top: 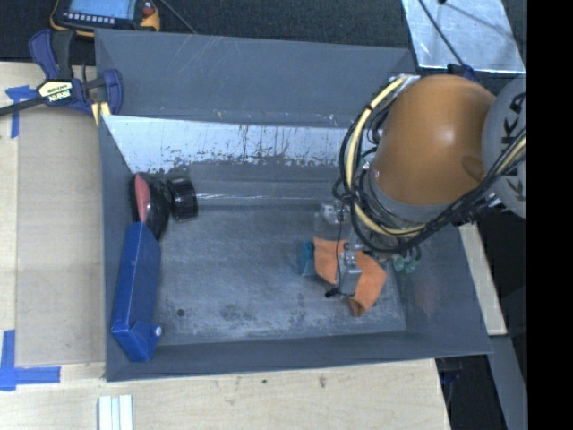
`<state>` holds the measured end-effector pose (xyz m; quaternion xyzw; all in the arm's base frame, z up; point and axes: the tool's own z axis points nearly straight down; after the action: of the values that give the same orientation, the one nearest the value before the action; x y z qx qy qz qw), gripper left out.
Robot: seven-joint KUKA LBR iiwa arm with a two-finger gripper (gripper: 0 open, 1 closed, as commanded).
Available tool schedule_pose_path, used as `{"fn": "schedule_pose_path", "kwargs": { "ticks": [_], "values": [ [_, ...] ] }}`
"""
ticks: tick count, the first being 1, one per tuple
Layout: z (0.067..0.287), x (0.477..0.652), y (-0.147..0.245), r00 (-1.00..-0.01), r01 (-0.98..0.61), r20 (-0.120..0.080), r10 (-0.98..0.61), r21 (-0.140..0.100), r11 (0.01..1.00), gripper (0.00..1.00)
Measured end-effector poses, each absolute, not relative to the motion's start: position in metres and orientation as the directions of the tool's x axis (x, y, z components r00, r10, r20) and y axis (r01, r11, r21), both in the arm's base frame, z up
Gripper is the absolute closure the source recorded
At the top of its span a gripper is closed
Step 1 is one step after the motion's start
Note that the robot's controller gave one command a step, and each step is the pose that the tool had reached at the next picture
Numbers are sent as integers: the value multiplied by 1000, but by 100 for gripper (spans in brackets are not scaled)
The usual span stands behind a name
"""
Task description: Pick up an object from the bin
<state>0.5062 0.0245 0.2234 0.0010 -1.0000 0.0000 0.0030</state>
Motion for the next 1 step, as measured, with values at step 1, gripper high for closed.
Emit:
{"fn": "schedule_pose_path", "kwargs": {
  "ticks": [1],
  "values": [
    [225,506,24,-1000,-2,4,-2,0,1000,0]
  ]
}}
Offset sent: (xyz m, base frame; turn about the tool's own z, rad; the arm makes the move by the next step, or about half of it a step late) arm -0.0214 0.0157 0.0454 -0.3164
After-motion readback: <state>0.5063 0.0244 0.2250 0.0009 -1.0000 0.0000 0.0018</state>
